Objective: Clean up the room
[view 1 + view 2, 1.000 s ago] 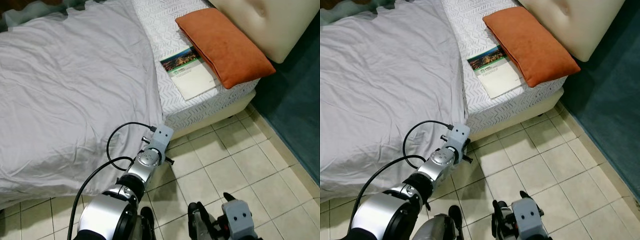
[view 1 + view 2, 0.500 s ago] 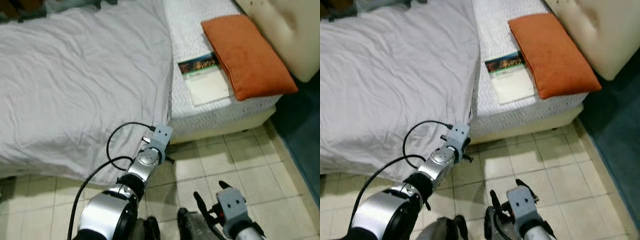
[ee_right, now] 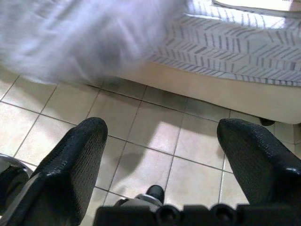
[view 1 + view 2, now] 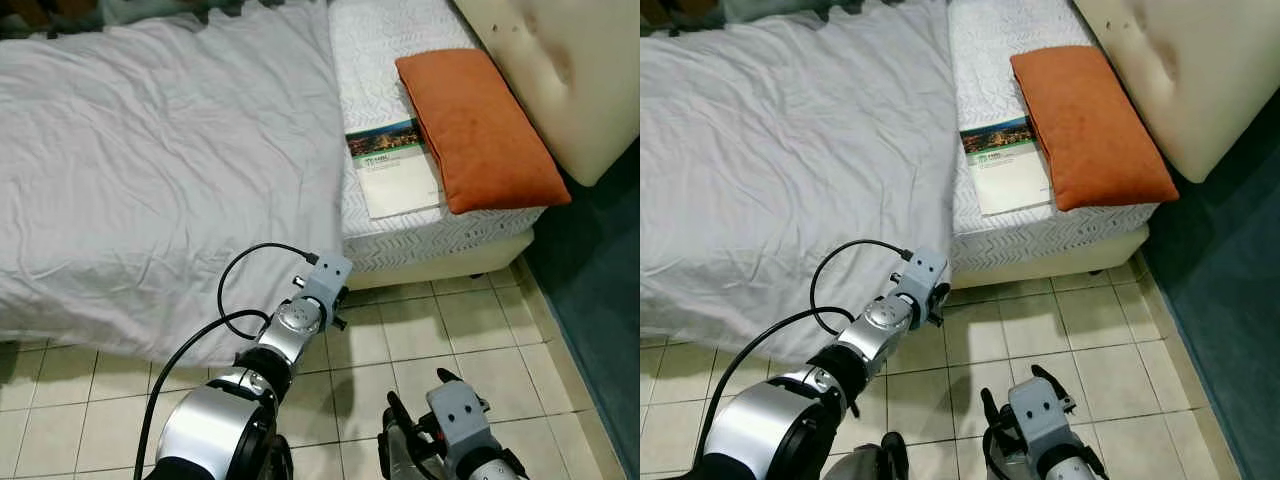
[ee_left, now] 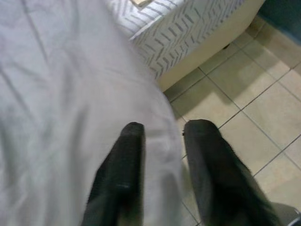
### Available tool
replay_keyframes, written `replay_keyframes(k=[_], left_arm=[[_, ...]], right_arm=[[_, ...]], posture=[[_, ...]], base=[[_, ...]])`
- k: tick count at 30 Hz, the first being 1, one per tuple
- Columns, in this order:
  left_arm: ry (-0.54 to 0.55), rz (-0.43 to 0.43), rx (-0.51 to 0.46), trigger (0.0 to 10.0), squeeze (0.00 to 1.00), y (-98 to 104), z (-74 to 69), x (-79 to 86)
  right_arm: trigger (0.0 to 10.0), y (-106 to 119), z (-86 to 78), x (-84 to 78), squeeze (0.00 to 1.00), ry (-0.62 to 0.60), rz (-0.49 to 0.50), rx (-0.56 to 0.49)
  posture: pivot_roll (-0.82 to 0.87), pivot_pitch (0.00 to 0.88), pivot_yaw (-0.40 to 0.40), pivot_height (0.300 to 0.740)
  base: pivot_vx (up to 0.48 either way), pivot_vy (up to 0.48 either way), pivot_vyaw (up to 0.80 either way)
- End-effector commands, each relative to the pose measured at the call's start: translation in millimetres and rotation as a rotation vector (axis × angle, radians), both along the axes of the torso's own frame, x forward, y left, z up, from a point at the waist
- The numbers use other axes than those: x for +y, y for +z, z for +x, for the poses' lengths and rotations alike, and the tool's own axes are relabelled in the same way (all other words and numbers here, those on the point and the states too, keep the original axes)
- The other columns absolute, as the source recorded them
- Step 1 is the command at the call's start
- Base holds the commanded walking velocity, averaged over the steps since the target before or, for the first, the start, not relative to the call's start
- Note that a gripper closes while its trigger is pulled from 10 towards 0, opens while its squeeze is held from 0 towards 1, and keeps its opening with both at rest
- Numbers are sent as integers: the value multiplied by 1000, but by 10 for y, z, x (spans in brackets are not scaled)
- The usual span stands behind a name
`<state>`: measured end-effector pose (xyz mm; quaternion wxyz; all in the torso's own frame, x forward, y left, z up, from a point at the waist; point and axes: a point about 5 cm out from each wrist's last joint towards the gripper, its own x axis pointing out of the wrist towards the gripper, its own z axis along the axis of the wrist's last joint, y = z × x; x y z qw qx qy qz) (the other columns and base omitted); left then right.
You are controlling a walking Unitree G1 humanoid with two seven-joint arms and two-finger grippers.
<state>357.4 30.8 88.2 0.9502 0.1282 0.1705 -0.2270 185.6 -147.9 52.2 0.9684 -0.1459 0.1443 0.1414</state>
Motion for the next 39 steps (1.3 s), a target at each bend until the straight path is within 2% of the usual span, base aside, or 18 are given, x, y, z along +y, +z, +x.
replay_keyframes(k=[1, 7, 10, 11, 15, 16, 17, 19, 20, 21, 22, 24, 27, 30, 31, 35, 36, 39], left_arm=[[-83, -70, 15, 10000, 1000, 53, -122, -411], [-88, -118, -17, 10000, 1000, 165, -63, -410], [-102, -138, -72, 10000, 1000, 212, -14, -310], [-56, -189, -84, 10000, 1000, 171, 32, -65], [17, -234, -119, 10000, 1000, 38, 17, 341], [17, -234, -119, 10000, 1000, 38, 17, 341], [40, -244, -131, 10000, 1000, -3, -4, 451], [145, -290, -174, 10000, 1000, -136, -135, 811], [145, -290, -174, 10000, 1000, -136, -135, 811], [249, -312, -227, 10000, 1000, -231, -402, 1128], [249, -312, -227, 10000, 1000, -231, -402, 1128], [304, -305, -247, 10000, 1000, -252, -635, 1239], [275, -276, -345, 10000, 1000, -74, -901, 1207], [218, -292, -389, 10000, 1000, 78, -956, 1108], [205, -296, -382, 10000, 0, 61, -926, 1078], [227, -305, -331, 10000, 0, 3, -863, 1070], [262, -317, -273, 10000, 0, -63, -826, 1089], [263, -308, -239, 10000, 0, -102, -844, 1087]], right_arm=[[10000, -63, -53, 11, 0, -7, 10, 35], [10000, -88, 17, -2, 0, 3, 7, 35], [10000, -53, 120, -7, 0, -11, 18, 3], [10000, 10, 193, -42, 0, -32, 31, -34], [10000, 51, 288, -155, 0, -83, 50, -70], [10000, 51, 288, -155, 0, -83, 50, -70], [10000, 55, 314, -194, 0, -100, 53, -80], [10000, 104, 394, -307, 0, -162, 73, -123], [10000, 104, 394, -307, 0, -162, 73, -123], [10000, 173, 458, -412, 0, -242, 129, -170], [10000, 173, 458, -412, 0, -242, 129, -170], [10000, 189, 480, -477, 0, -293, 163, -195], [10000, 217, 463, -548, 0, -368, 232, -258], [10000, 258, 470, -544, 0, -377, 265, -300], [10000, 226, 497, -511, 0, -356, 264, -276], [10000, 171, 583, -472, 0, -315, 234, -236], [10000, 155, 633, -495, 0, -308, 213, -219], [10000, 133, 634, -520, 0, -312, 202, -209]], posture=[[-369, 286, 92, 740], [-333, 256, 95, 740], [-314, 230, 101, 740], [-261, 179, 100, 740], [-201, 109, 94, 740], [-201, 109, 94, 740], [-183, 88, 92, 740], [-124, 21, 80, 740], [-124, 21, 80, 740], [-100, 0, 73, 740], [-100, 0, 73, 740], [-74, 0, 63, 740], [-39, 0, 46, 740], [-26, 0, 36, 740], [-27, 0, 37, 740], [-39, 0, 39, 740], [-57, 0, 39, 740], [-60, 0, 41, 740]], base=[[0, 0, 0], [0, 0, 0], [0, 0, 0], [0, 0, 0], [0, 0, 0], [0, 0, 0], [0, 0, 0], [0, 0, 0], [0, 0, 0], [0, 0, 0], [0, 0, 0], [0, 0, 0], [0, 0, 0], [0, 0, 0], [0, 0, -731], [0, 0, -759], [0, 0, -750], [0, 0, -748]])
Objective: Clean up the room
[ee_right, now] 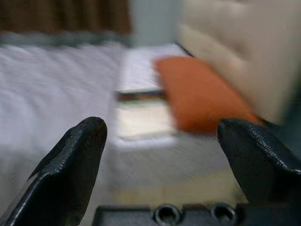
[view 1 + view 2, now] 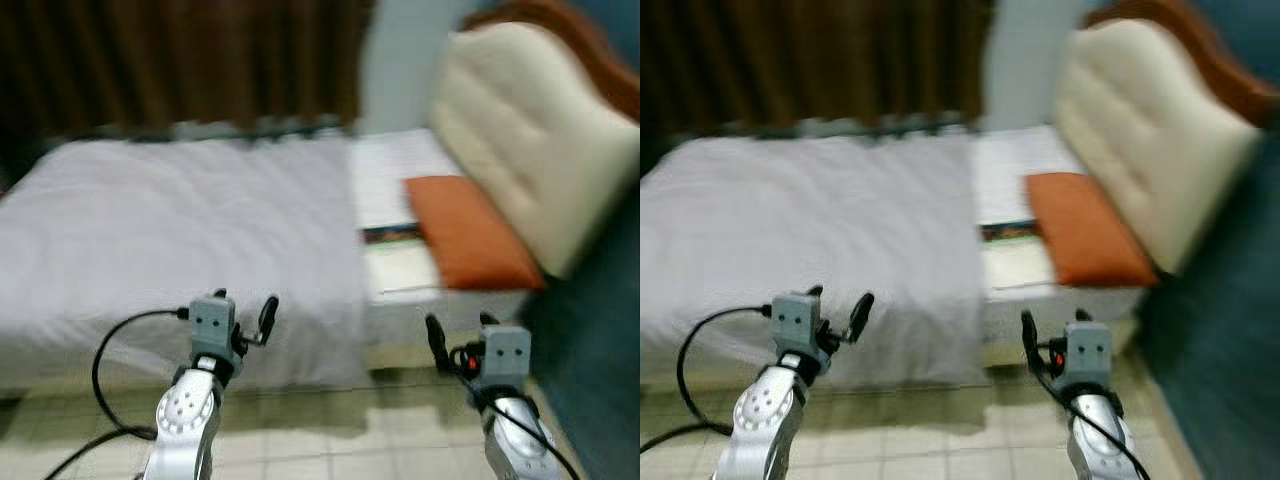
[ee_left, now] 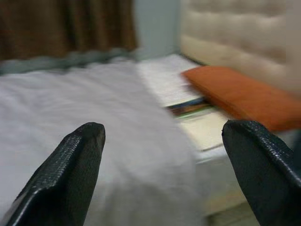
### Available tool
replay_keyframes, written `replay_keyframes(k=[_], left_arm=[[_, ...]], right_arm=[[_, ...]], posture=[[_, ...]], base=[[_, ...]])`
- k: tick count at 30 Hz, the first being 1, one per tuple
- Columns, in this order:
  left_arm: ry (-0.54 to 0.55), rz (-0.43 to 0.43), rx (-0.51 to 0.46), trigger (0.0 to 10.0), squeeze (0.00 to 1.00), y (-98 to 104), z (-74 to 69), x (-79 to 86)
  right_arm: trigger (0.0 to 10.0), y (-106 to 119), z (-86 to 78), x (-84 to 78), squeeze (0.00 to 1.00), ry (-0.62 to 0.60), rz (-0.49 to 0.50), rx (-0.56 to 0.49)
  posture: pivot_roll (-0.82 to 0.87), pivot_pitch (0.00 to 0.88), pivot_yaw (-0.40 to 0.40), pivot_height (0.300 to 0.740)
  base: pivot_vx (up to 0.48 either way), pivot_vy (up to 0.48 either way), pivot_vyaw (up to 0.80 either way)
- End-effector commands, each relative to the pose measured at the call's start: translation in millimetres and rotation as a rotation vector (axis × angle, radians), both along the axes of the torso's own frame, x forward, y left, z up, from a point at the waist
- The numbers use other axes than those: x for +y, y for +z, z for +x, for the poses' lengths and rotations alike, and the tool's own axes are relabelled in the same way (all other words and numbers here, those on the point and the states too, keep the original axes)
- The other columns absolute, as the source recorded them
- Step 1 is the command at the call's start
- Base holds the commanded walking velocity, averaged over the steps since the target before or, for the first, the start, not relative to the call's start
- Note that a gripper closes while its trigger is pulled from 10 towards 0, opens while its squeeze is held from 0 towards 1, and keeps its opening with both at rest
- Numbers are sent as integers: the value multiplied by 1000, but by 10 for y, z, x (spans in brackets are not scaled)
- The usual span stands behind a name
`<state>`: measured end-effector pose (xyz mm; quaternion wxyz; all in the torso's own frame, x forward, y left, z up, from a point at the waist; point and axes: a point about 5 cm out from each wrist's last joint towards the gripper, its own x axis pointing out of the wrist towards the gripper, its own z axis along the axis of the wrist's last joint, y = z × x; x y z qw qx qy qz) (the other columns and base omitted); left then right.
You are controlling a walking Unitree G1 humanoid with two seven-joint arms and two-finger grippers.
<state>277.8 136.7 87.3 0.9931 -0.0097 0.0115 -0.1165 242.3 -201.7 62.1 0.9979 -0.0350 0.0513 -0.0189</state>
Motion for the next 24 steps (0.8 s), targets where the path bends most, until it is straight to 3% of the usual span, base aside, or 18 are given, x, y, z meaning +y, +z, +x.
replay_keyframes(k=[1, 7, 13, 20, 22, 24], left_arm=[[32, -28, 89, 10000, 0, -145, -85, 46], [66, -52, 128, 10000, 0, -209, -115, 65], [42, -20, 136, 10000, 0, -203, -49, 54], [38, -31, 165, 10000, 0, -263, -138, 26], [20, 34, 168, 10000, 0, -271, -114, 22], [40, 37, 160, 10000, 0, -253, -104, 77]], right_arm=[[10000, 2, 29, -2, 0, 2, -2, 8], [10000, -90, -82, 18, 0, 10, 6, 38], [10000, -92, -28, -12, 0, 11, -8, 43], [10000, -89, -55, -29, 0, 32, -25, 51], [10000, -84, -3, -28, 0, 50, -23, 54], [10000, -95, 19, -22, 0, 59, -19, 59]], posture=[[-69, 0, 43, 740], [-73, 0, 44, 740], [-81, 0, 44, 740], [-73, 0, 20, 740], [-56, 0, 5, 740], [-37, 0, -1, 740]], base=[[0, 0, -750], [0, 0, -750], [0, 0, -751], [0, -480, -750], [0, 0, -756], [0, 0, -756]])
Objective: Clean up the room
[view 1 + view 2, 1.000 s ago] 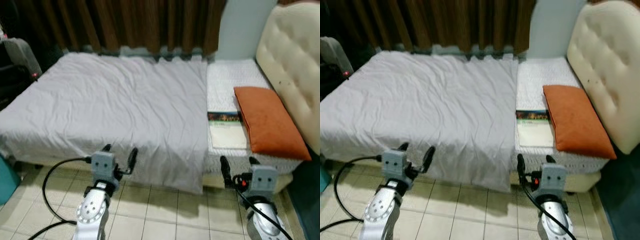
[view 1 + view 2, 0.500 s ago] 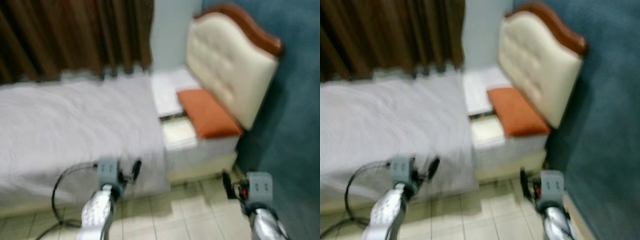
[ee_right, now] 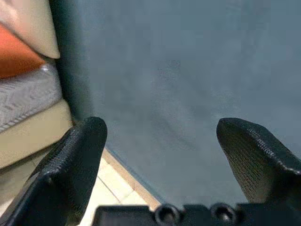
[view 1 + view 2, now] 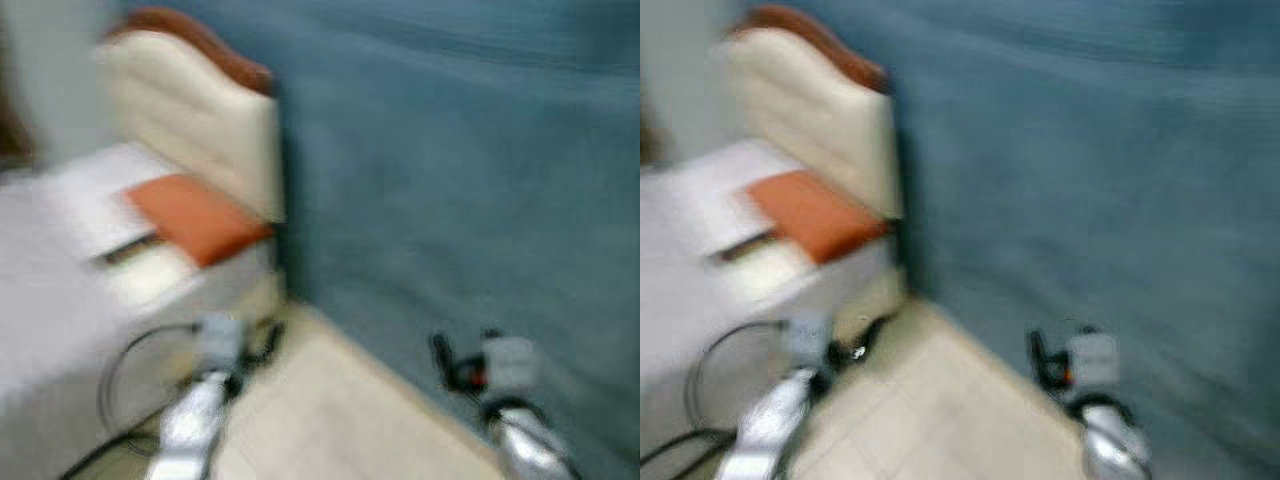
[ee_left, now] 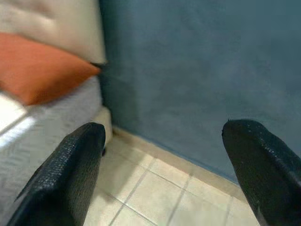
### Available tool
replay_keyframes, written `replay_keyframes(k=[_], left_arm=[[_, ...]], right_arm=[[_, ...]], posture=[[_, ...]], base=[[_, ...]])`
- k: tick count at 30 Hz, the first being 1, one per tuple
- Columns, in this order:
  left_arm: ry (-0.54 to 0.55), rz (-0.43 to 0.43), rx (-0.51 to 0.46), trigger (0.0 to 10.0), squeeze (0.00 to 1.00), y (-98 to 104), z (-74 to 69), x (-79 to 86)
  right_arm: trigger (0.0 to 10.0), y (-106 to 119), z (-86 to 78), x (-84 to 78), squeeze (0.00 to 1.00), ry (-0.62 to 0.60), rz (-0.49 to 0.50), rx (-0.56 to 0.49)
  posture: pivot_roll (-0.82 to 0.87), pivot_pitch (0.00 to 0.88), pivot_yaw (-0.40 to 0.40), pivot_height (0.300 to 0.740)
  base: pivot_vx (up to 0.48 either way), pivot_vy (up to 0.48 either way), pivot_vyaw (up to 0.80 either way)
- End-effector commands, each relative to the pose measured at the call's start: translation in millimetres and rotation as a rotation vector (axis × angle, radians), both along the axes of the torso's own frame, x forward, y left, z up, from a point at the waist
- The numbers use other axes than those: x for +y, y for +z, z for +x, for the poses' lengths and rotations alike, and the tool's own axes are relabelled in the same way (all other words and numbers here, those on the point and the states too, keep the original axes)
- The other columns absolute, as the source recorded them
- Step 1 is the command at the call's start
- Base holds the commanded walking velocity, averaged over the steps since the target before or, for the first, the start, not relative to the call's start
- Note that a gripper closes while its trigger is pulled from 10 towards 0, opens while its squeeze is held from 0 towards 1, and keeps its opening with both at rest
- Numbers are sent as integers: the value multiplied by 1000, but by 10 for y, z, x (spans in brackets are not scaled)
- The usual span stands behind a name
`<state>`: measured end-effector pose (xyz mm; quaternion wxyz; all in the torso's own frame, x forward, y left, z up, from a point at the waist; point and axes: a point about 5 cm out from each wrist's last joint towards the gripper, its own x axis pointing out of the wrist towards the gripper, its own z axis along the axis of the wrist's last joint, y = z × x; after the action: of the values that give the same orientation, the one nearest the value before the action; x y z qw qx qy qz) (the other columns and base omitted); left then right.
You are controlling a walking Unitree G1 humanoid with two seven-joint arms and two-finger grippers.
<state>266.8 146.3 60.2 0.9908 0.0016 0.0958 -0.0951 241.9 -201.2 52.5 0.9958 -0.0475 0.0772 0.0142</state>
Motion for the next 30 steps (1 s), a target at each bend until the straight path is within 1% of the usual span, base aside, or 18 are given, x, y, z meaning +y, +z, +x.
replay_keyframes(k=[1, 5, 8, 10, 14, 17, 19, 23, 26, 27, 28, 29, 30], left_arm=[[11, -8, -10, 10000, 0, 30, 9, 0], [34, -11, -22, 10000, 0, 60, 15, 24], [41, -3, -15, 10000, 0, 40, 11, 62], [35, 6, -19, 10000, 0, 56, 80, 88], [9, 14, -48, 10000, 0, 95, 131, 61], [-8, 24, -48, 10000, 0, 94, 142, 40], [6, -2, -45, 10000, 0, 92, 163, 42], [0, 6, -43, 10000, 0, 81, 176, 43], [19, 11, -36, 10000, 0, 60, 183, 81], [67, 25, -49, 10000, 0, 80, 157, 137], [152, 48, -64, 10000, 0, 111, 63, 250], [183, 55, -68, 10000, 0, 122, 0, 303], [192, 48, -65, 10000, 0, 123, -106, 355]], right_arm=[[10000, -1, 38, -24, 0, -3, 4, 5], [10000, 9, 113, 0, 0, 16, 9, -3], [10000, 4, 130, -2, 0, 19, 11, -4], [10000, -7, 144, 0, 0, 19, 15, -7], [10000, -16, 138, -15, 0, 7, 24, -15], [10000, -22, 123, -33, 0, -10, 32, -25], [10000, -26, 120, -39, 0, -11, 32, -27], [10000, -28, 121, -37, 0, -7, 33, -30], [10000, -41, 118, -37, 0, -2, 33, -27], [10000, -50, 113, -18, 0, 13, 41, -22], [10000, -66, 96, 11, 0, 39, 49, 0], [10000, -62, 85, 27, 0, 52, 60, 3], [10000, -25, 69, 47, 0, 73, 70, -11]], posture=[[-31, 0, -3, 740], [-14, 0, -7, 740], [-14, 0, -7, 740], [-18, 0, -1, 740], [-29, 0, 8, 740], [-31, 0, 9, 740], [-38, 0, 14, 740], [-39, 0, 13, 740], [-37, 0, 14, 740], [-38, 0, 17, 740], [-40, 0, 21, 740], [-39, 0, 21, 740], [-34, 0, 22, 740]], base=[[0, 0, -750], [0, 0, -753], [0, 0, -756], [0, 0, -756], [0, 0, -756], [0, -480, -758], [0, 0, -763], [0, 0, -763], [0, 0, -763], [0, 0, -775], [0, 0, 0], [0, 0, 0], [0, 0, 0]])
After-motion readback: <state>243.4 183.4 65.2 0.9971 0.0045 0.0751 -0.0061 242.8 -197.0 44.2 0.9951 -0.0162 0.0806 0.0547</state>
